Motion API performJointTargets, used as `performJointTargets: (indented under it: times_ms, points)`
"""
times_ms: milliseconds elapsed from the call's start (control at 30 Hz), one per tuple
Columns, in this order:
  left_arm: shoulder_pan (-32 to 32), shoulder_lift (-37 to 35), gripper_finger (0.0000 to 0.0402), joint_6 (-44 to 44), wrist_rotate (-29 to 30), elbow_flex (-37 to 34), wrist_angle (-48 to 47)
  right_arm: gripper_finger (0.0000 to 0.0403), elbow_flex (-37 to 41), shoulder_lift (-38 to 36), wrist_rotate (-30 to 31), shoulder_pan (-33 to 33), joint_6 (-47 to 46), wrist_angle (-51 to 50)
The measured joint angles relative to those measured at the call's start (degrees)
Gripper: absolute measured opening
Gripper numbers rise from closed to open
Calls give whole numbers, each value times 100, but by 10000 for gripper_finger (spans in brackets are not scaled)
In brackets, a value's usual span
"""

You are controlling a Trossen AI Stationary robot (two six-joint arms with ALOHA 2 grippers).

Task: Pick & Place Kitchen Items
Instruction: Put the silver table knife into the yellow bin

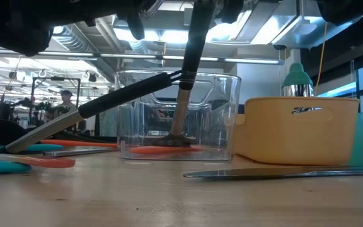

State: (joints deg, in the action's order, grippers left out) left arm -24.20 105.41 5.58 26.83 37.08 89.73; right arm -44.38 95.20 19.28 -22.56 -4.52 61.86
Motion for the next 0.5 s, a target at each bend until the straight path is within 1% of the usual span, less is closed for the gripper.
performJointTargets:
  times_ms: [100, 267, 333, 400, 500]
  points:
    - [1, 2, 16, -12, 62, 0, -19, 15, -7, 0, 255, -16, -83, -79]
    - [-12, 4, 20, 84, 381, -2, -30, 15, -9, -2, 393, -13, -216, -155]
    - [-6, 7, 35, 153, 437, -2, -70, 15, -11, -26, 620, -39, -245, -267]
    - [-7, 2, 55, 293, 456, -8, -12, 11, -9, -111, 890, -76, -249, -598]
    - [-102, -4, 81, 462, 661, -52, -38, 8, -36, -331, 1291, -149, -180, -1078]
